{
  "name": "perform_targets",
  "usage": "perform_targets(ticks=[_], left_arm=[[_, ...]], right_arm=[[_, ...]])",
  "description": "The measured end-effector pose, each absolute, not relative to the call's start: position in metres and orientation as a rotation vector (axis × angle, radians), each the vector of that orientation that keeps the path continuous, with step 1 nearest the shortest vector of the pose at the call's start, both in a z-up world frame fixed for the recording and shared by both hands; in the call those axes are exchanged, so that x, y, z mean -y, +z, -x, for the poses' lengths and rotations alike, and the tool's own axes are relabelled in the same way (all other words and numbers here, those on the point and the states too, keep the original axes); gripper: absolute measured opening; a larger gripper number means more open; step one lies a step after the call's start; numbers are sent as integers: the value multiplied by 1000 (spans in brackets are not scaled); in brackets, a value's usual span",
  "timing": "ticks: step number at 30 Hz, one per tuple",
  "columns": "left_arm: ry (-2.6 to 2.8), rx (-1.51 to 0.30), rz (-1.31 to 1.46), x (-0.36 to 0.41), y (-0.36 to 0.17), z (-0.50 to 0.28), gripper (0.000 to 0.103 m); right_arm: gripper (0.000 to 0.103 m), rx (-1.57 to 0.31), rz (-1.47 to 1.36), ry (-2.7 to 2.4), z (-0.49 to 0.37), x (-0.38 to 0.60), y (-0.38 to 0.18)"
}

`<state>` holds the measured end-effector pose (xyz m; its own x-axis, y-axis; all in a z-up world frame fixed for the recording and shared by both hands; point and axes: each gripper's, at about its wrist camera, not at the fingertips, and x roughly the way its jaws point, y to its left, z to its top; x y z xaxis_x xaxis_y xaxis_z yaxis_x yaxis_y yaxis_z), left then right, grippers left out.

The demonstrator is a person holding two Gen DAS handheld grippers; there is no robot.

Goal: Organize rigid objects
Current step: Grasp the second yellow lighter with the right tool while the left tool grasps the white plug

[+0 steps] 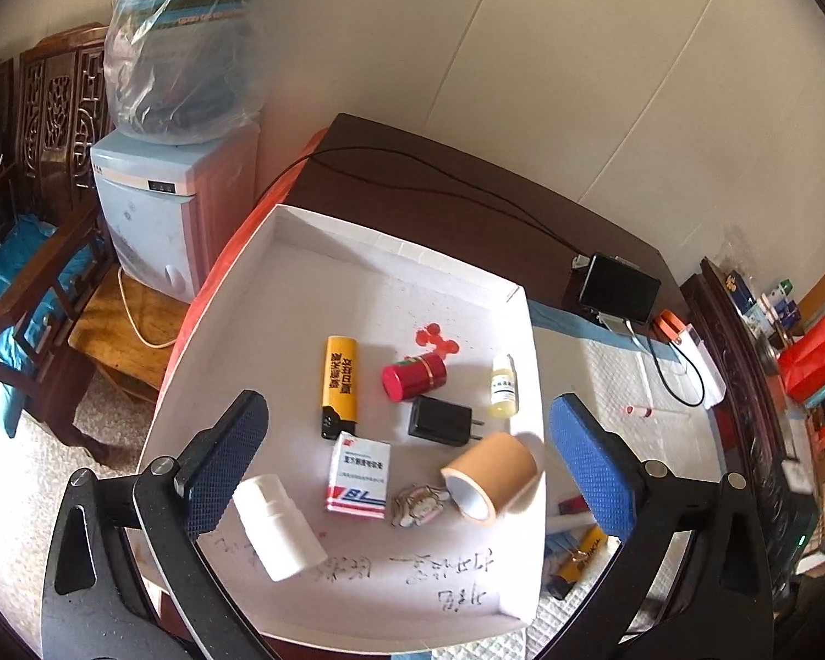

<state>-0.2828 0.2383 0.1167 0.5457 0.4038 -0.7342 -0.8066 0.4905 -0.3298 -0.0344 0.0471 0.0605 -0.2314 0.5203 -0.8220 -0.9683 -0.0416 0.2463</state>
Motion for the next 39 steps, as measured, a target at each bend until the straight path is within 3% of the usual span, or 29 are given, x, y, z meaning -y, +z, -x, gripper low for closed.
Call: perform_targets(ticks=[17,21,26,34,39], left_arm=[[823,-632,693,-195,130,300,103],[825,-630,694,-190,131,297,103],[803,-634,693,-180,131,280,103],[782,-658,668,-159,134,262,103],[751,-660,633,-150,129,241,103]], right_arm=[[102,-924,917,1498,73,-76,10],[80,-856,928,1471,68,-67,13],[81,-951,838,1470,53,-77,16],[80,-845,942,1491,69,-72,11],[80,-872,905,1419,30,-46,13]])
